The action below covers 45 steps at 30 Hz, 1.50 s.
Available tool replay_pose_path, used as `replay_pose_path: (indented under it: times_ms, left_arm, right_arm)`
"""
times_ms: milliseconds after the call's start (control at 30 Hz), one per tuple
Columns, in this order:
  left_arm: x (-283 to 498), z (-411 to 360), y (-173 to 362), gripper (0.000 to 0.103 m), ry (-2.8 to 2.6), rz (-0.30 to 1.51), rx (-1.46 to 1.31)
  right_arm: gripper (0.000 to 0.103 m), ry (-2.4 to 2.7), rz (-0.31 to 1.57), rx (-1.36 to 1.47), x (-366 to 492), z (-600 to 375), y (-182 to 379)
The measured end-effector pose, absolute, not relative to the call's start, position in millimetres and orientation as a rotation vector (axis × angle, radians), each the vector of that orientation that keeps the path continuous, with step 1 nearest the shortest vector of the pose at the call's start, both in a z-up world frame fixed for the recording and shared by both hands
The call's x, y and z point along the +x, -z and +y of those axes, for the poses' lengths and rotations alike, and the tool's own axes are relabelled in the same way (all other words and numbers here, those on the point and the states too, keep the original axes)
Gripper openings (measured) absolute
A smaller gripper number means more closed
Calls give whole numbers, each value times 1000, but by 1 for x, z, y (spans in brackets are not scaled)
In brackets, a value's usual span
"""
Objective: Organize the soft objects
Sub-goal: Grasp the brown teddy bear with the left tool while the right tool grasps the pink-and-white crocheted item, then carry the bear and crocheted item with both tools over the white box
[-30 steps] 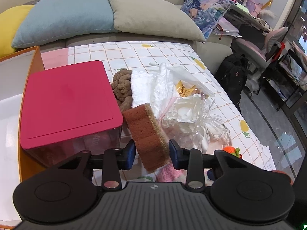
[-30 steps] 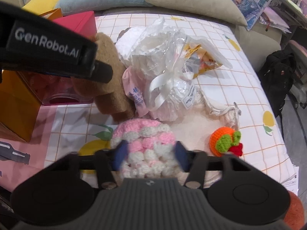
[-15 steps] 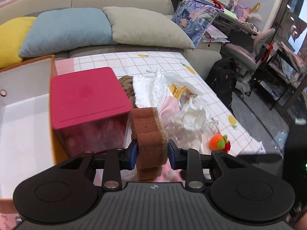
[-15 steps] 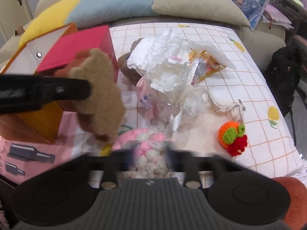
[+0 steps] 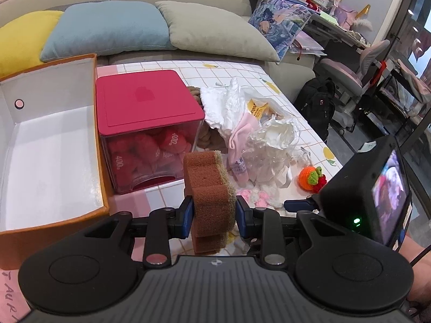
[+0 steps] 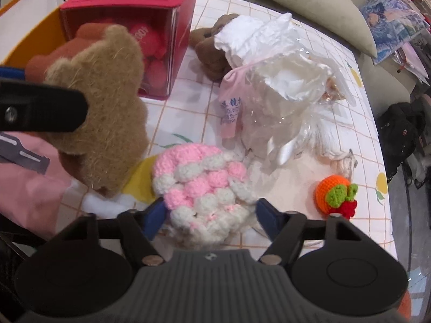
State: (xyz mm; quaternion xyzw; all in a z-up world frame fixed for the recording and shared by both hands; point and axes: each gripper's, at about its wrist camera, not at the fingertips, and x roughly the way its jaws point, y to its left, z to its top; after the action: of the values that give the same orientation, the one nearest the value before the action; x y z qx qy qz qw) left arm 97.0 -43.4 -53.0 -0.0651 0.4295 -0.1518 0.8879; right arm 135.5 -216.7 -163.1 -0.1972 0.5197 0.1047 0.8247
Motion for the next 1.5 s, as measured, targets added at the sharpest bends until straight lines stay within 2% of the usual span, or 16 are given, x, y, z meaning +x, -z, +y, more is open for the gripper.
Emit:
replay_pose_path:
  times_ms: [67,100,133,267,467,567,600,1233,1500]
  left_arm:
    - [94,-43,52,36,319,884,-138]
    - [91,-42,51,36,320,878,-141]
    - [89,-41,49,36,323,872,-143]
    - [79,-34,41,36,334,841,-158]
    - [66,-17,28,36,328,809,-221]
    - [60,-5,19,36,321,792,-267]
    - [59,-1,15,36,317,786,-285]
    - [50,80,-37,36,98,618,-362]
    - [77,107,-20,36,-23,704,-296]
  right_arm:
    - [54,-228,1081,-401,132,-219,156]
    - [45,-234,1066,-394,129,-220,152]
    - [27,-240,1045,-389,126,-220,147]
    - [23,-259,973,-350,114,-222,123]
    - [17,-303,959,-245,101,-227,89]
    - [12,-315,933,-219,94,-226,70]
    - [7,-327,920,-209,92,-224,61]
    - [6,-617,734,-158,122,-127,-28]
    - [6,-690,779,-109,147,-67,-13]
